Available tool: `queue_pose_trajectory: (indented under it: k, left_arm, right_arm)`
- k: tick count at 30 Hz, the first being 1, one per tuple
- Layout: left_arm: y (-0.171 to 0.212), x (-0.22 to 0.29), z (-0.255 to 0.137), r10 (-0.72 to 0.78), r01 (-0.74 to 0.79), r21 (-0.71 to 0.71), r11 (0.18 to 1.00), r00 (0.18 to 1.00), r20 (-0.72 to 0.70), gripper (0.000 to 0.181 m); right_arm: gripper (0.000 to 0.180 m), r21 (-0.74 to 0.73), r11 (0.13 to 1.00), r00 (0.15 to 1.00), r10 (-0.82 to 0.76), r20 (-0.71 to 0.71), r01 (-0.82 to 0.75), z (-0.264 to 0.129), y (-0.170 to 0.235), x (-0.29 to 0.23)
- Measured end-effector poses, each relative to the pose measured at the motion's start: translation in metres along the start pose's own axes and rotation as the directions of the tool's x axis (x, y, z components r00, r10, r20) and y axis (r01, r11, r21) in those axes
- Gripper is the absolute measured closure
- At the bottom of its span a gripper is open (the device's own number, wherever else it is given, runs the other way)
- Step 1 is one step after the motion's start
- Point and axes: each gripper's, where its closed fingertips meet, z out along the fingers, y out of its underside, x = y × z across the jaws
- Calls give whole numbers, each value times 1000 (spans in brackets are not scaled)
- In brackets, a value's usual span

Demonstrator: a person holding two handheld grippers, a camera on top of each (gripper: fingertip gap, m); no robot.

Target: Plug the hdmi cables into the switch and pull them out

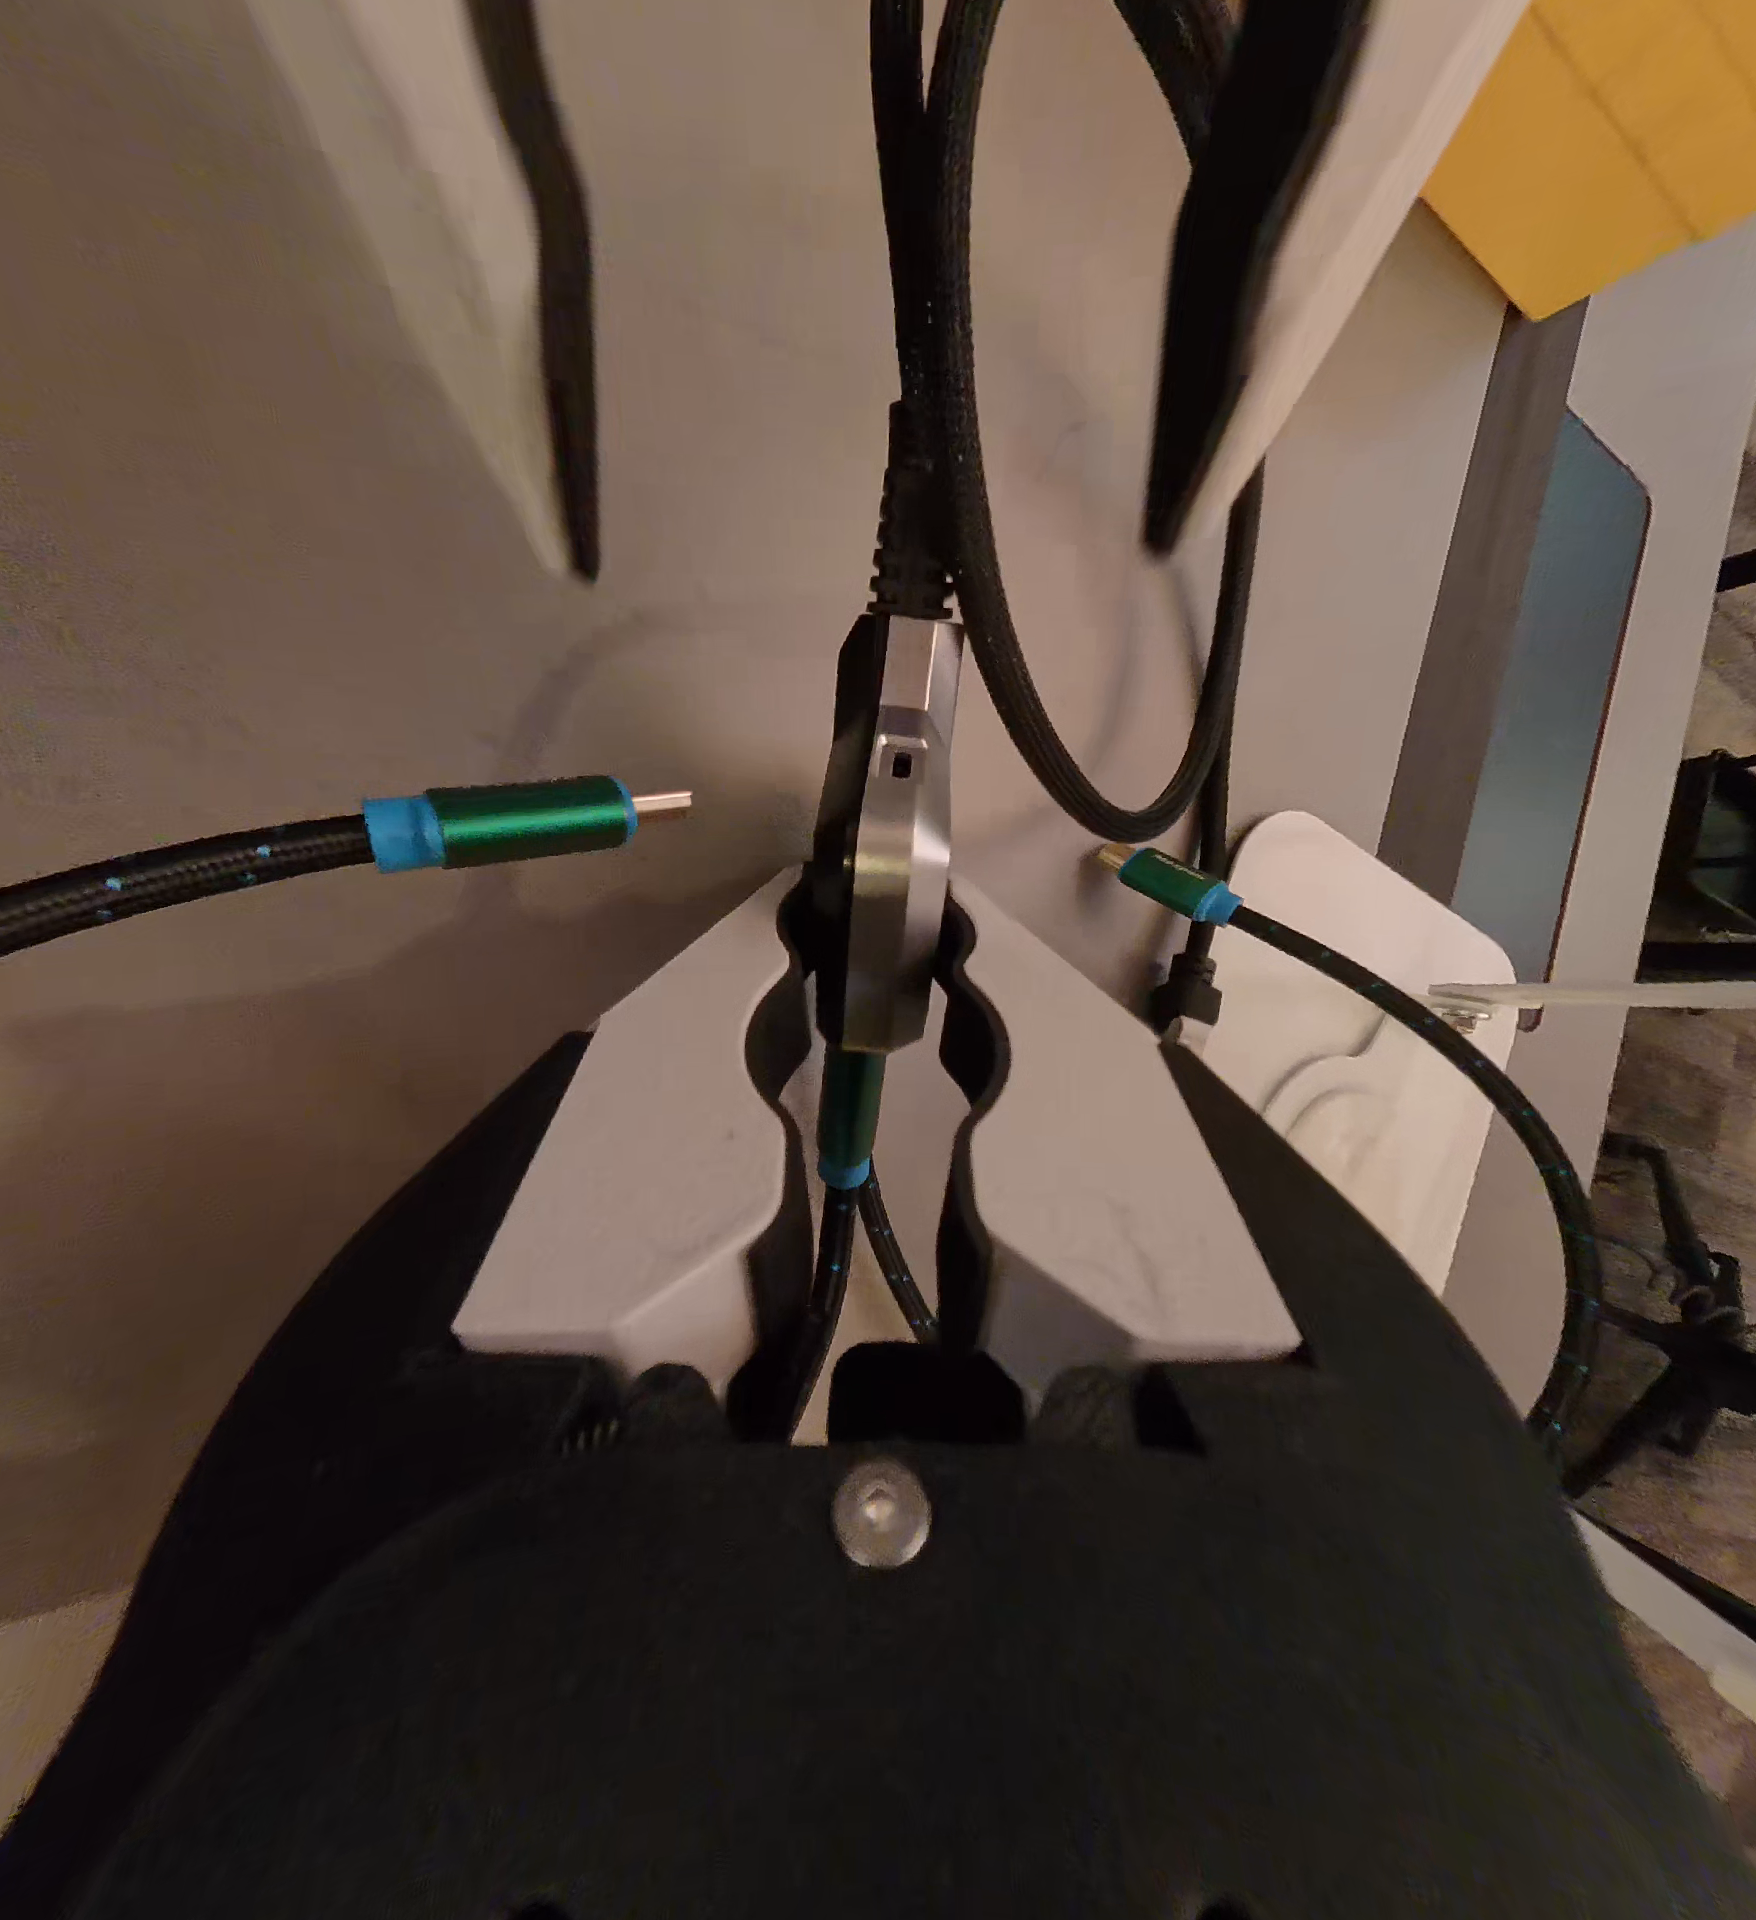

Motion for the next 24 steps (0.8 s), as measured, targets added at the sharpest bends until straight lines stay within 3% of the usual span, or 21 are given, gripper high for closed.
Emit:
queue_pose_trajectory:
  k: [8, 11, 15, 20, 24]
  left_arm:
    - [19, 1, 30, 149, -140, -191, 972, 988, 34, 134]
    - [24, -2, 32, 146, -136, -218, 966, 989, 33, 139]
    - [27, -6, 31, 161, -147, -253, 956, 986, 38, 160]
    - [28, -9, 24, 118, -105, -250, 963, 992, 39, 161]
    - [39, 1, 21, -3, -13, -246, 969, 998, -63, 160]
  right_arm:
    - [162, 25, 999, 998, -36, -43, 37, -28, -14, 3]
    - [162, 15, 998, 997, -56, -56, 57, -38, -19, 3]
    - [162, 15, 996, 994, -87, -60, 88, -46, -30, -1]
    - [160, 66, 992, 988, -100, -121, 109, -51, -42, 7]
    - [129, 98, 991, 981, -73, -181, 92, -66, -42, 15]
